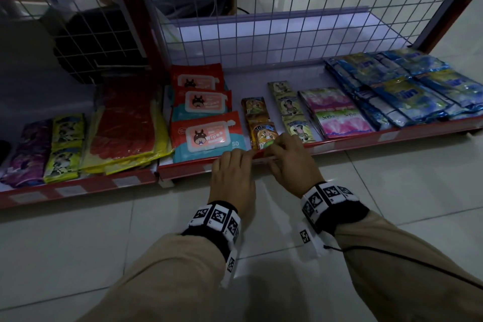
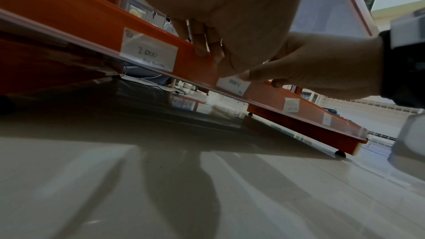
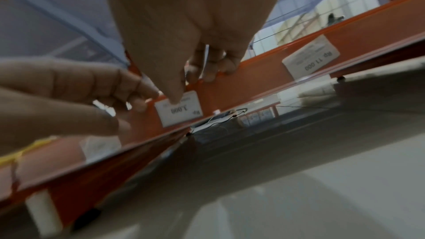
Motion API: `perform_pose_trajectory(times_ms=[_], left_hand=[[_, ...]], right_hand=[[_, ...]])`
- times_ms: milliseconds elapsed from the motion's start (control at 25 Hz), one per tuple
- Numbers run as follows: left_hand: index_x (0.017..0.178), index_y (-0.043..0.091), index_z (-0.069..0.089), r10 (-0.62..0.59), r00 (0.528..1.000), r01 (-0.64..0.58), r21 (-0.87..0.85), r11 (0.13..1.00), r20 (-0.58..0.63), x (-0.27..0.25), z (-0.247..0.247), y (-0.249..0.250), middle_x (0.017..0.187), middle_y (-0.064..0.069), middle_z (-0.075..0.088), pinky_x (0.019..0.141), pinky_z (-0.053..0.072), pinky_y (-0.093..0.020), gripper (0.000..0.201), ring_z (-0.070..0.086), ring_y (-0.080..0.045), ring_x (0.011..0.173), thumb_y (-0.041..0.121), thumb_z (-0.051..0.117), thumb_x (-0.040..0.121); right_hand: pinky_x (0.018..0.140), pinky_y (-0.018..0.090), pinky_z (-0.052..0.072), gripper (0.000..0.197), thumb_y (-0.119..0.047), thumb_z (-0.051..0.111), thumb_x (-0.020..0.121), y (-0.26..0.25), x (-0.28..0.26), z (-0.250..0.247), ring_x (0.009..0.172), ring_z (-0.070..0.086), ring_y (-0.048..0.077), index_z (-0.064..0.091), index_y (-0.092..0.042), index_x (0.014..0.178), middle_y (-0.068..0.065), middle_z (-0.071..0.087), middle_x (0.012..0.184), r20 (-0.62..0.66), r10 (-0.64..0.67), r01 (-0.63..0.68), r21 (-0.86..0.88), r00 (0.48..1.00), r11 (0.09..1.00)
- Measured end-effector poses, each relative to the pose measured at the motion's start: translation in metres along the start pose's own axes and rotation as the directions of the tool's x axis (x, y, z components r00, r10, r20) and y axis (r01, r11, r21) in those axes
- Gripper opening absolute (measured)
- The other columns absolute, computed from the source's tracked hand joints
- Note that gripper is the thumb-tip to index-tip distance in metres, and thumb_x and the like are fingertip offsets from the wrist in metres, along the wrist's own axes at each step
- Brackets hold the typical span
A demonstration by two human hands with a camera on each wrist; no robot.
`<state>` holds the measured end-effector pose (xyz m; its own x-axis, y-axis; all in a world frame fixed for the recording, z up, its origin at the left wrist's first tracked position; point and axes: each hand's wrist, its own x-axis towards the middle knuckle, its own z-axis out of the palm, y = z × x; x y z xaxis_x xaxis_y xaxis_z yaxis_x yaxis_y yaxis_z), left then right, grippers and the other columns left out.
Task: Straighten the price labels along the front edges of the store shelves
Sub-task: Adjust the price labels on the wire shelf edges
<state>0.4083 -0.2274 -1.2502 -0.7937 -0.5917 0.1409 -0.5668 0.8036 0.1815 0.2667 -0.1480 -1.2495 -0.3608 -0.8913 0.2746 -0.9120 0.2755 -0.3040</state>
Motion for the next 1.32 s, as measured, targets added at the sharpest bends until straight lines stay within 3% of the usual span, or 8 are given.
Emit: perform_pose_trajectory(times_ms=[160, 320, 400, 520, 600, 800, 1040, 1320], left_hand=[[0.121, 0.020, 0.050, -0.033, 0.998, 0.030, -0.078, 0.996, -0.046, 0.010, -0.004, -0.003, 0.114, 0.000, 0.053, 0.092, 0.030, -0.034, 0.031, 0.044, -0.021, 0.107, 0.033, 0.046, 0.092], [0.122, 0.021, 0.052, -0.112, 0.992, 0.100, -0.171, 0.980, -0.059, 0.013, -0.003, -0.001, 0.114, 0.002, 0.057, 0.092, 0.027, -0.034, 0.036, 0.046, -0.021, 0.110, 0.041, 0.038, 0.097], [0.122, 0.025, 0.053, -0.132, 0.988, 0.112, -0.229, 0.967, -0.074, 0.014, -0.003, -0.002, 0.114, 0.004, 0.059, 0.093, 0.025, -0.034, 0.035, 0.046, -0.019, 0.111, 0.043, 0.037, 0.097], [0.111, 0.028, 0.057, -0.141, 0.987, 0.115, -0.270, 0.956, -0.078, 0.014, -0.005, -0.004, 0.107, 0.007, 0.060, 0.090, 0.025, -0.033, 0.025, 0.048, -0.017, 0.105, 0.039, 0.040, 0.097], [0.105, 0.027, 0.059, -0.147, 0.986, 0.120, -0.269, 0.956, -0.083, 0.014, -0.005, -0.004, 0.103, 0.007, 0.060, 0.087, 0.024, -0.033, 0.019, 0.048, -0.018, 0.102, 0.035, 0.043, 0.096], [0.106, 0.027, 0.059, -0.130, 0.988, 0.110, -0.215, 0.971, -0.080, 0.015, -0.007, -0.004, 0.104, 0.008, 0.058, 0.088, 0.024, -0.034, 0.020, 0.047, -0.017, 0.103, 0.032, 0.043, 0.095], [0.125, 0.030, 0.050, -0.056, 0.998, 0.057, 0.022, 0.998, -0.015, 0.011, -0.006, 0.009, 0.116, 0.000, 0.051, 0.090, 0.027, -0.039, 0.032, 0.043, -0.026, 0.109, 0.032, 0.044, 0.094], [0.124, 0.014, 0.057, 0.006, 1.000, -0.004, -0.168, 0.986, 0.015, 0.014, -0.006, 0.007, 0.113, -0.006, 0.053, 0.092, 0.034, -0.032, 0.033, 0.043, -0.023, 0.109, 0.014, 0.046, 0.092]], right_hand=[[0.072, 0.028, 0.047, 0.006, -0.008, 0.067, 0.083, 0.008, 0.004, -0.005, 0.082, 0.060, 0.019, 0.068, -0.012, 0.087, 0.003, 0.066, 0.084, -0.086, 0.155, -0.110, 0.391, 0.984, 0.914], [0.071, 0.015, 0.051, 0.019, 0.002, 0.069, 0.082, -0.002, 0.006, -0.002, 0.081, 0.065, 0.012, 0.061, -0.008, 0.096, 0.005, 0.067, 0.089, 0.021, 0.372, -0.248, 0.779, 0.928, 0.575], [0.072, 0.015, 0.052, 0.023, 0.004, 0.069, 0.080, -0.007, 0.005, 0.001, 0.087, 0.065, 0.010, 0.060, -0.002, 0.100, 0.008, 0.066, 0.095, 0.104, 0.388, -0.288, 0.844, 0.916, 0.452], [0.073, 0.016, 0.053, 0.022, 0.001, 0.072, 0.079, -0.013, 0.003, 0.005, 0.085, 0.065, 0.000, 0.061, -0.006, 0.096, 0.002, 0.066, 0.093, 0.173, 0.333, -0.305, 0.864, 0.927, 0.401], [0.074, 0.018, 0.053, 0.020, -0.002, 0.071, 0.081, -0.015, 0.002, 0.005, 0.083, 0.064, 0.000, 0.060, -0.011, 0.094, -0.002, 0.065, 0.090, 0.175, 0.290, -0.292, 0.852, 0.941, 0.435], [0.074, 0.021, 0.046, 0.016, -0.006, 0.059, 0.088, -0.001, 0.002, -0.005, 0.086, 0.060, 0.014, 0.067, -0.012, 0.101, 0.004, 0.065, 0.096, 0.011, 0.116, -0.108, 0.476, 0.993, 0.873], [0.079, 0.035, 0.049, 0.016, -0.007, 0.060, 0.088, 0.016, 0.001, -0.016, 0.092, 0.058, 0.023, 0.069, -0.015, 0.098, 0.007, 0.066, 0.095, -0.112, 0.164, -0.116, 0.352, 0.980, 0.929], [0.077, 0.043, 0.043, 0.014, -0.004, 0.062, 0.086, 0.018, 0.002, -0.016, 0.094, 0.052, 0.034, 0.069, -0.011, 0.095, 0.012, 0.065, 0.096, -0.137, 0.069, -0.042, 0.188, 0.988, 0.981]])
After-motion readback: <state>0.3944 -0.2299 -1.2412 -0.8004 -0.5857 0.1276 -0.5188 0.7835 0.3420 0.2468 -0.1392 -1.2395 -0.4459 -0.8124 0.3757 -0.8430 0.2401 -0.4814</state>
